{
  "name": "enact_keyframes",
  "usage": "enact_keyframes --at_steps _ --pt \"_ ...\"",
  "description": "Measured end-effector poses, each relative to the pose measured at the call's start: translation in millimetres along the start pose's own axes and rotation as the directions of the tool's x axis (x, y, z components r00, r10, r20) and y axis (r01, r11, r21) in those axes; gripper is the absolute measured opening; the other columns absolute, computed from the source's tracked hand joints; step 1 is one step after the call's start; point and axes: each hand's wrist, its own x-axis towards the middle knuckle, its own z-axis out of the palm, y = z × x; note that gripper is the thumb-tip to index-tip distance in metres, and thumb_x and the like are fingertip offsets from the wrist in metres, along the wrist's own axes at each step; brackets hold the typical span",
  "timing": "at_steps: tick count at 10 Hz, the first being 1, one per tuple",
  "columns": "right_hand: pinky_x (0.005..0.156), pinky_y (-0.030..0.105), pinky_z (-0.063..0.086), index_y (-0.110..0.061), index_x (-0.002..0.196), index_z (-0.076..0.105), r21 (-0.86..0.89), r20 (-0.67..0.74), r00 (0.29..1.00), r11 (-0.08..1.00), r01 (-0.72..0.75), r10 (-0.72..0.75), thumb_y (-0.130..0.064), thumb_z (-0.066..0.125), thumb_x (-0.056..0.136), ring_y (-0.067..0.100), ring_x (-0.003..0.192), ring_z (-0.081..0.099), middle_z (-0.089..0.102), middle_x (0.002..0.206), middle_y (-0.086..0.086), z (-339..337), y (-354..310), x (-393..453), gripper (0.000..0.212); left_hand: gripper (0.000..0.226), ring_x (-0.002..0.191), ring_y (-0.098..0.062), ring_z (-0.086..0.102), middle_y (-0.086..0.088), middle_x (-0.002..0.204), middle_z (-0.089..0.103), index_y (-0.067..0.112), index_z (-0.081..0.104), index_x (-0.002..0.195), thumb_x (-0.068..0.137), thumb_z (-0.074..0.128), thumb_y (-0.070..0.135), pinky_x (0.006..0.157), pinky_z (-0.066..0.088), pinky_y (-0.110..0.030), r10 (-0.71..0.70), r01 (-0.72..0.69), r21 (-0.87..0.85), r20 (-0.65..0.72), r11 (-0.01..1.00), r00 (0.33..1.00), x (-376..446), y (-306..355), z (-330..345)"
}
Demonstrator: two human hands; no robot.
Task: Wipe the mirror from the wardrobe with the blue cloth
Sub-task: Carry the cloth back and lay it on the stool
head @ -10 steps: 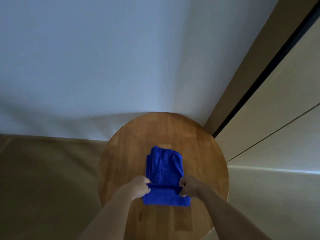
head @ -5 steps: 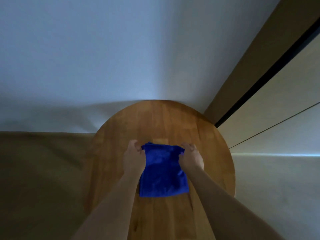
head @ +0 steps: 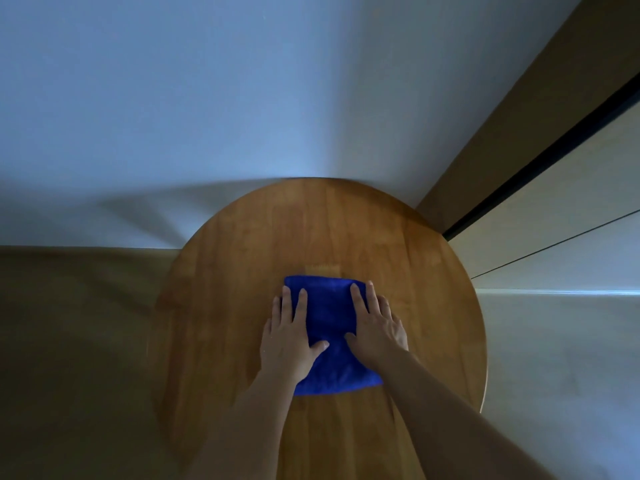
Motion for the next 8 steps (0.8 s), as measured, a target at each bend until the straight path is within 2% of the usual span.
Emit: enact_keyframes --at_steps 2,3,5,8 --pt "0.115 0.041 0.022 -0.025 0.150 -0.015 -0.029 -0.012 1.000 1.000 0.001 -0.002 -0.043 0.051 0.092 0.026 0.145 0.008 -0.013 0.159 0.002 -3 3 2 0.089 0.097 0.145 -0.025 -0.007 -0.004 0.157 -0.018 0.026 -0.017 0.147 0.085 0.048 0.062 0.115 0.016 -0.040 -0.018 0.018 0.012 0.003 1.000 1.000 1 2 1" --pt "0.116 0.040 0.021 -0.023 0.149 -0.018 0.017 -0.078 0.996 0.999 -0.035 0.036 -0.042 0.055 0.091 0.026 0.146 0.011 -0.007 0.160 -0.001 -5 4 -4 0.095 0.087 0.145 -0.024 -0.003 -0.004 0.157 -0.015 0.025 -0.011 0.149 0.089 0.044 0.059 0.115 0.019 -0.038 -0.024 0.024 -0.024 -0.002 0.999 1.000 0 4 -6" --pt "0.117 0.038 0.017 -0.023 0.151 -0.012 0.012 -0.098 0.994 0.999 -0.037 0.038 -0.041 0.050 0.094 0.025 0.146 0.010 -0.008 0.160 0.001 -12 6 -20 0.086 0.069 0.145 -0.020 0.004 -0.002 0.159 -0.006 0.023 -0.001 0.150 0.096 0.031 0.052 0.116 0.021 -0.038 -0.024 0.020 -0.077 -0.060 0.997 0.998 -7 3 -26" --pt "0.116 0.039 0.018 -0.026 0.152 0.003 0.052 -0.125 0.992 0.998 -0.022 0.029 -0.039 0.046 0.097 0.023 0.146 0.013 -0.004 0.160 0.000 -50 -2 -76 0.071 0.063 0.145 -0.018 0.007 -0.003 0.159 0.004 0.017 0.009 0.150 0.098 0.022 0.050 0.116 0.021 -0.036 -0.018 0.011 -0.065 -0.121 0.998 0.992 -50 12 -76"
